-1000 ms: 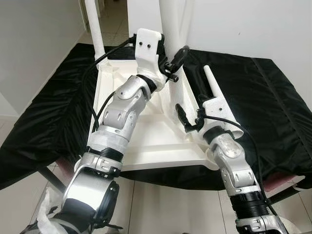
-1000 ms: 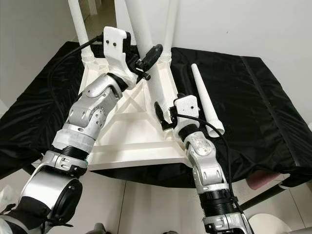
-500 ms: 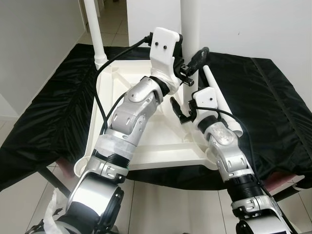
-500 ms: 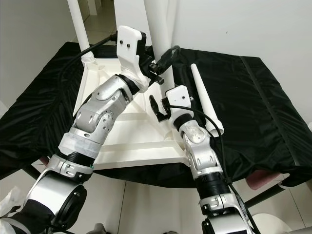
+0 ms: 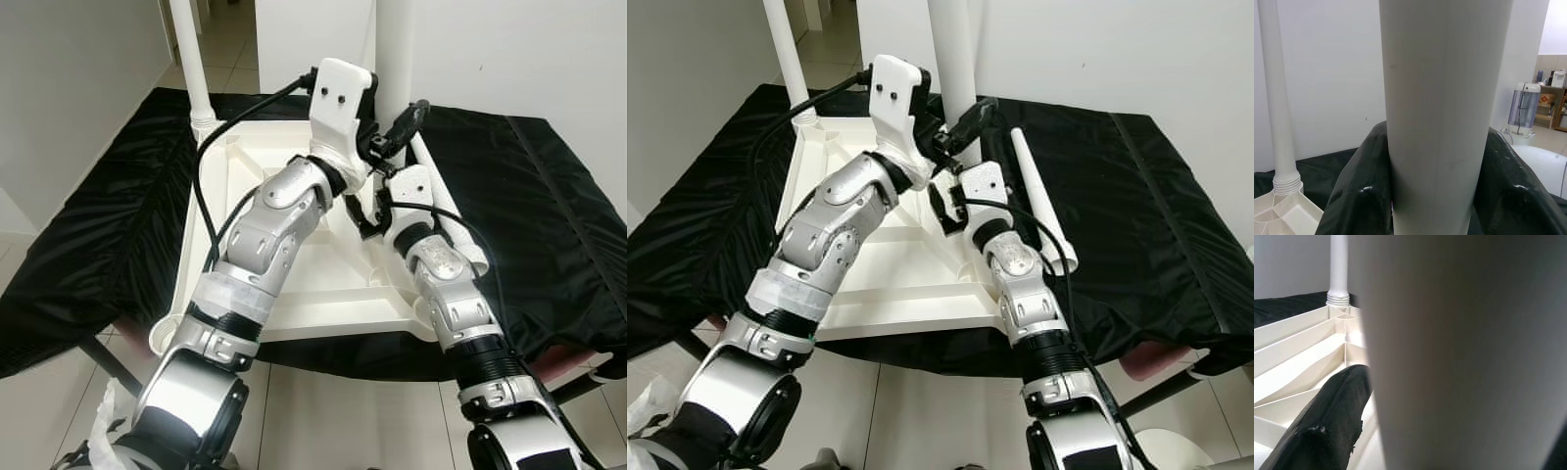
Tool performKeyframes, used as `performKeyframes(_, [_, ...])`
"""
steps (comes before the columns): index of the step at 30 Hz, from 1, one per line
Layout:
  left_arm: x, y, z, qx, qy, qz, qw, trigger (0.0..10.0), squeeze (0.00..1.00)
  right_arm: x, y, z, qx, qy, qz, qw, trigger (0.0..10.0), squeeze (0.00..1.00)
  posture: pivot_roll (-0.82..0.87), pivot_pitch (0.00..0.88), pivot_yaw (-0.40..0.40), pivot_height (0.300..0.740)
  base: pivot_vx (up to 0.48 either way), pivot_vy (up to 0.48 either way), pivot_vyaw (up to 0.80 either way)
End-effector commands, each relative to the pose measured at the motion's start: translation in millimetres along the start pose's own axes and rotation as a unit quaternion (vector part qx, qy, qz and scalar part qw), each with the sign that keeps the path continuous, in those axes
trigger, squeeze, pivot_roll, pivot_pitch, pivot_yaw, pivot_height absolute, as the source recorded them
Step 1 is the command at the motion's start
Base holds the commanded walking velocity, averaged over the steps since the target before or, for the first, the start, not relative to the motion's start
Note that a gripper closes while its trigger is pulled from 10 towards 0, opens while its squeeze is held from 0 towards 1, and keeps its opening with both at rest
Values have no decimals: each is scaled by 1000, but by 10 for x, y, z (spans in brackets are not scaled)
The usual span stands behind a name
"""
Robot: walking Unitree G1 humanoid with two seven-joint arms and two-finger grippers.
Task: Building children table
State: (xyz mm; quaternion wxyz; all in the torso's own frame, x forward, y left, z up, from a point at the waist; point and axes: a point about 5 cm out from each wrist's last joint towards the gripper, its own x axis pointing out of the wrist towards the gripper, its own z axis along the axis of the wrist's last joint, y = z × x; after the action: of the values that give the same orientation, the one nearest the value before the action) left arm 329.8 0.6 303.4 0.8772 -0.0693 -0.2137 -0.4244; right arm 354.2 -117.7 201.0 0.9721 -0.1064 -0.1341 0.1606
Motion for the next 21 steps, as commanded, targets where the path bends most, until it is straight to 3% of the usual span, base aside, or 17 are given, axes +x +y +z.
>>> performKeyframes(1, [26,-91,53,3,-8,-48,999,10000,0,-15,-21,-58,13,14,-11,1000,10000,0,1,24,4,740,0,0,0])
performKeyframes(4, [26,-92,55,3,-7,-48,999,10000,0,-19,-18,-67,10,15,-12,1000,10000,0,1,24,4,740,0,0,0])
performKeyframes(6, [29,-91,57,3,-7,-47,999,10000,0,-23,-15,-67,11,14,-13,1000,9412,0,-1,28,5,740,0,0,0])
performKeyframes(7, [31,-92,57,3,-7,-47,999,10000,0,-24,-7,-71,15,15,-9,1000,2157,0,-1,28,5,740,0,0,0])
performKeyframes(8, [33,-94,57,3,-7,-47,999,10000,0,-25,-4,-74,19,15,-9,1000,510,0,-1,29,4,740,0,0,0])
performKeyframes(9, [34,-96,58,3,-8,-48,999,10000,0,-27,10,-73,24,14,-2,1000,0,0,-1,29,4,740,0,0,0])
performKeyframes(21, [39,-95,73,6,-10,-45,999,10000,0,-46,30,-109,42,23,-9,999,0,0,4,33,0,740,0,0,0])
